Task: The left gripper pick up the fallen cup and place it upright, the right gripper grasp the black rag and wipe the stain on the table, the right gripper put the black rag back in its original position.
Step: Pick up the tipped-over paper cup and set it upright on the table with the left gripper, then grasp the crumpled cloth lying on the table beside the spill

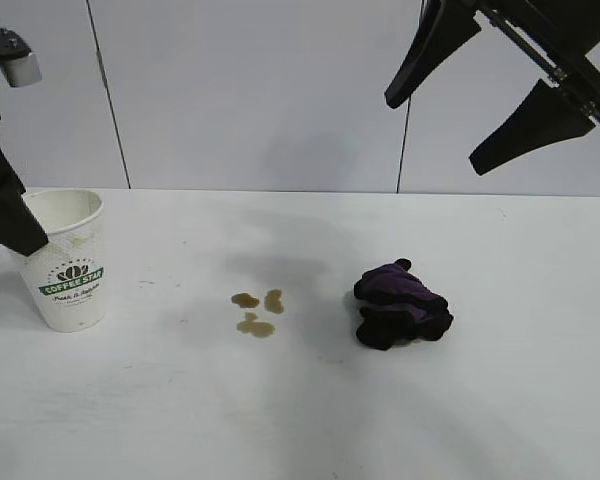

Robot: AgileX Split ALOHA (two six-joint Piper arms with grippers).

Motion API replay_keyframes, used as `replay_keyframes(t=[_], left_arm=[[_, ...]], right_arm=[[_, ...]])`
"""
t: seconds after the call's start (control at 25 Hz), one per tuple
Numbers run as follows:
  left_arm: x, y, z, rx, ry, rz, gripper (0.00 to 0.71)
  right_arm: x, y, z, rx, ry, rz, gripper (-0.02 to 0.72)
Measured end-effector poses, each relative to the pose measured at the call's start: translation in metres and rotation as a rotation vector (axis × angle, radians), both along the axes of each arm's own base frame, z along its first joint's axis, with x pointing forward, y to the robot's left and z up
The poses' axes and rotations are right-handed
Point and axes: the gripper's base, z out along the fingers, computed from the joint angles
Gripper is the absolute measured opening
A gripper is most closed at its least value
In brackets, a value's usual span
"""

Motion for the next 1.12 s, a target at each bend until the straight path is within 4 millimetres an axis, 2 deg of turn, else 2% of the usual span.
replay_keyframes(t=[0.24, 0.44, 0.56, 0.68, 0.76, 0.88, 1.0, 1.12], left_arm=[[-0.004, 0.001, -0.002, 0.019, 0.043, -0.008, 0.693], [-0.009, 0.012, -0.006, 0.140, 0.115, 0.030, 0.693], [-0.012, 0.024, -0.006, 0.247, 0.167, 0.133, 0.693], [-0.006, 0.037, 0.005, 0.325, 0.159, 0.340, 0.693], [0.000, 0.046, 0.024, 0.323, 0.098, 0.500, 0.693], [0.001, 0.058, 0.072, 0.254, -0.056, 0.657, 0.693], [-0.012, 0.066, 0.129, 0.126, -0.270, 0.735, 0.693], [-0.042, 0.067, 0.189, -0.055, -0.517, 0.766, 0.693]], right_arm=[[0.000, 0.000, 0.000, 0.000, 0.000, 0.000, 0.567], [0.000, 0.000, 0.000, 0.000, 0.000, 0.000, 0.567], [0.000, 0.000, 0.000, 0.000, 0.000, 0.000, 0.567], [0.000, 0.000, 0.000, 0.000, -0.001, 0.001, 0.567], [0.000, 0.000, 0.000, -0.001, -0.002, 0.003, 0.567], [0.000, 0.000, 0.000, -0.001, -0.002, 0.003, 0.567], [0.000, 0.000, 0.000, -0.005, -0.011, 0.016, 0.567], [0.000, 0.000, 0.000, -0.008, -0.020, 0.028, 0.567]])
